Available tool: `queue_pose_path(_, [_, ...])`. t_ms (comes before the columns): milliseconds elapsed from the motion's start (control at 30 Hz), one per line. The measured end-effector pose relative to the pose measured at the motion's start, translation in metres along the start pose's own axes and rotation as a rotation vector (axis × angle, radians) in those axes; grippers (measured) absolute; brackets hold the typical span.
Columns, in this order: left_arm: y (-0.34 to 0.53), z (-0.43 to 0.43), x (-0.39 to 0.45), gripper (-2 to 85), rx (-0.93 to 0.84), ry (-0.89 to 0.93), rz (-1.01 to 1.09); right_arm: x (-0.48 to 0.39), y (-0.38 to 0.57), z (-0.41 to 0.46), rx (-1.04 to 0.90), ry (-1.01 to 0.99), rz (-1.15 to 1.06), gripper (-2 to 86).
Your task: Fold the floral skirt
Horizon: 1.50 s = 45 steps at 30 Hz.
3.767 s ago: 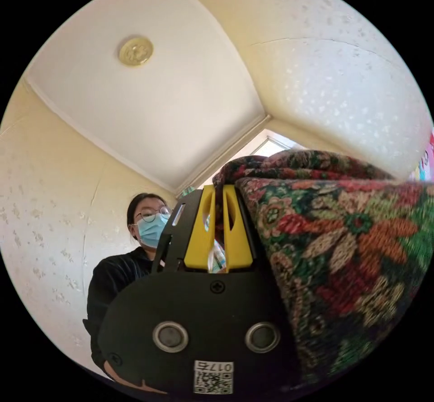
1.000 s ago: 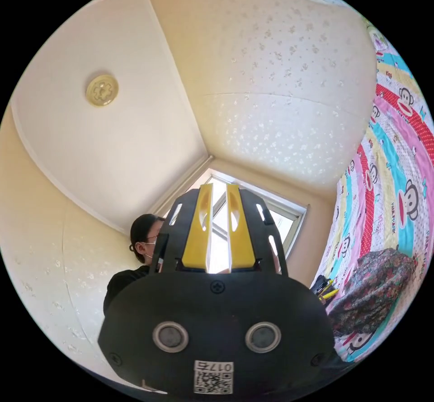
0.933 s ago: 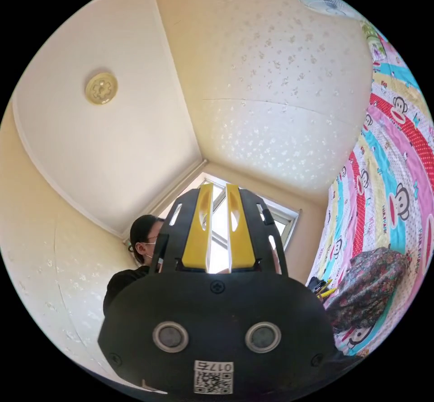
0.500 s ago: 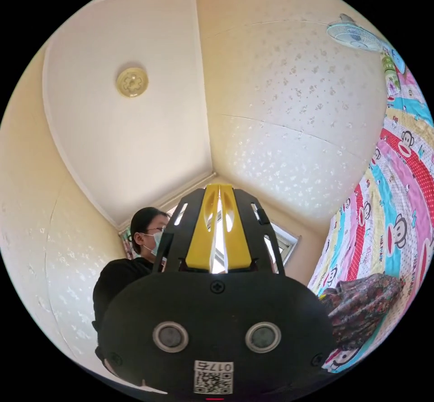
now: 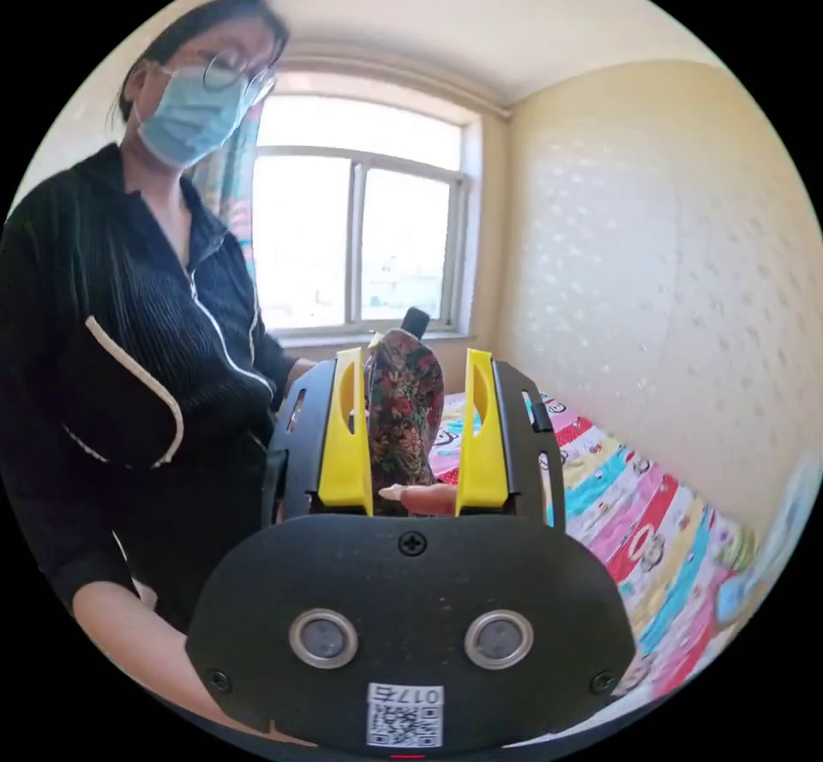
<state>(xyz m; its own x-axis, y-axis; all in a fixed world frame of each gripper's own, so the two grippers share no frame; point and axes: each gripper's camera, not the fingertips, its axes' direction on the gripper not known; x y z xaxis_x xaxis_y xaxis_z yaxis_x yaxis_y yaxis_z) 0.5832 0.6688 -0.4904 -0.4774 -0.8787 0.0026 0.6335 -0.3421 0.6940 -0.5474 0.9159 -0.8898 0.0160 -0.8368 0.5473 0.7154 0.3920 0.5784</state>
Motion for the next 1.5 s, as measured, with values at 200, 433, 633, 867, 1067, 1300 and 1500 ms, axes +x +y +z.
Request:
queue_pose_path(200, [-0.026,0.073,0.030,1.0,-0.154,0.124,0.112,-0.007,-0.069,0.058,-0.276,-0.299,-0.366,13.4])
queue_pose_path(433, [-0.004,0.077,0.033,0.9,-0.105,0.160,0.021,-0.019,-0.113,0.093,-0.391,-0.578,-0.557,9.1])
queue_pose_path(633, [0.020,0.059,0.029,1.0,-0.036,0.223,-0.045,-0.048,-0.108,0.104,-0.412,-0.609,-0.649,7.4])
queue_pose_path(867, [0.056,0.000,0.008,1.4,0.260,0.203,-0.171,-0.036,-0.069,0.073,-0.222,-0.407,-0.474,2.2])
queue_pose_path(1067, [0.105,-0.081,0.007,-0.6,0.870,0.312,-0.069,-0.004,-0.006,0.028,0.030,-0.233,-0.039,1.3])
queue_pose_path(1300, [0.148,-0.162,0.063,4.2,0.815,-0.224,-0.138,0.029,0.053,-0.053,0.437,-0.179,0.309,1.6])
queue_pose_path(1500, [0.135,-0.113,0.074,15.6,0.362,-0.663,-0.242,0.043,0.041,-0.110,0.640,-0.134,0.312,1.9])
